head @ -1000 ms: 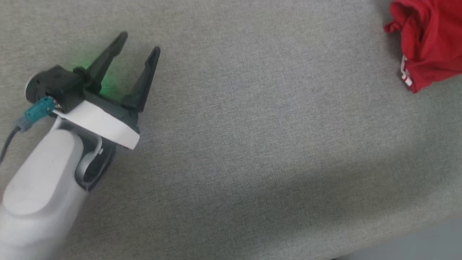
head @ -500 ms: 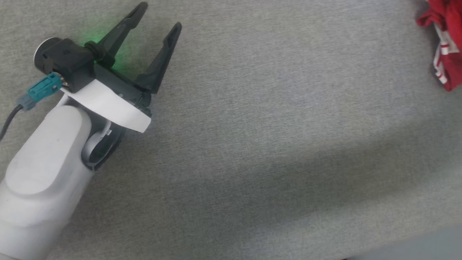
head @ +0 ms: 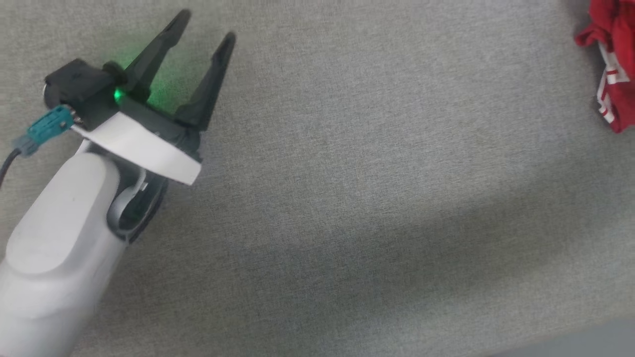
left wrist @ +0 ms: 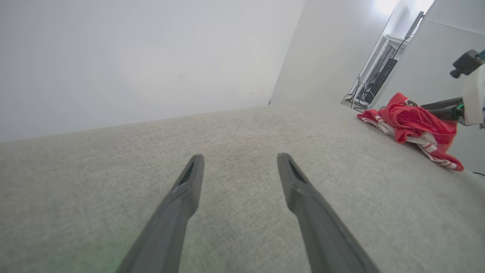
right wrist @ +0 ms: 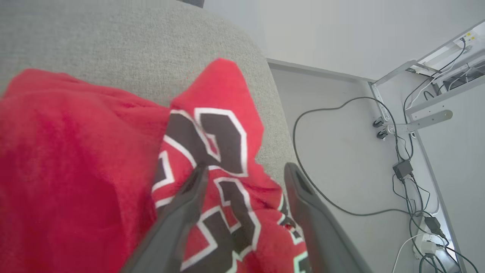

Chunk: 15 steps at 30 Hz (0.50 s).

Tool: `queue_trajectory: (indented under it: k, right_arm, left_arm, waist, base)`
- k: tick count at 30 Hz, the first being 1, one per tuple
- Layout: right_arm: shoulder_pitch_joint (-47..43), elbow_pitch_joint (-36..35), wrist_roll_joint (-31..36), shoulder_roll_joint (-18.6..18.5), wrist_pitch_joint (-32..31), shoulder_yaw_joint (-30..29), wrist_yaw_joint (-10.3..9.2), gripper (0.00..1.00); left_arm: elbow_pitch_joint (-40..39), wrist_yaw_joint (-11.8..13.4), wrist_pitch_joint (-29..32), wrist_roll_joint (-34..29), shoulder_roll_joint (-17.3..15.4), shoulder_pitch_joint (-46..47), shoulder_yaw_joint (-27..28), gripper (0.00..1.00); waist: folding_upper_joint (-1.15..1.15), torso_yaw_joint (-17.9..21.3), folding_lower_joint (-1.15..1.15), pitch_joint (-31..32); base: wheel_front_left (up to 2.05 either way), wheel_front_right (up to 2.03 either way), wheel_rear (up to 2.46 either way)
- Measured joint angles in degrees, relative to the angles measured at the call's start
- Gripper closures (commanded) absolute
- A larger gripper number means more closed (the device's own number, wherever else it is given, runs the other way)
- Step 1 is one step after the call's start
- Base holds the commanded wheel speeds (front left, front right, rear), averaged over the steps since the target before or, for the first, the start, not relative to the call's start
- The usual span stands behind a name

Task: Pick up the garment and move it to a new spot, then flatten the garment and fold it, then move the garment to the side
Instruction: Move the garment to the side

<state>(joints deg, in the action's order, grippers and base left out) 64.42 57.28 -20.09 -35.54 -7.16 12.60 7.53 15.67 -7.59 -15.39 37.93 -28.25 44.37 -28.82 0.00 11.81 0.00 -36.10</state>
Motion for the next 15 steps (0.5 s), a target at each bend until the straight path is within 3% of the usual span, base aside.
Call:
queue_trajectory:
  k: [8, 15]
  right_arm:
    - [0.3, 0.5, -3.1, -0.2, 2.6, 1.4, 0.00, 0.00]
    - [-2.0, -2.0, -6.5, 1.3, 6.4, 4.2, 0.00, 0.00]
  left_arm:
    - [-0.5, 0.0, 0.3, -1.1, -0.3, -5.2, 4.5, 0.00]
    - [-1.5, 0.1, 0.3, -3.5, 1.5, -10.6, 11.1, 0.00]
  waist:
    - [0.00, -0.4, 0.00, 4.2]
    - [0.00, -1.7, 0.00, 8.9]
  base:
    - [0.00, 0.00, 0.00]
    - [0.00, 0.00, 0.00]
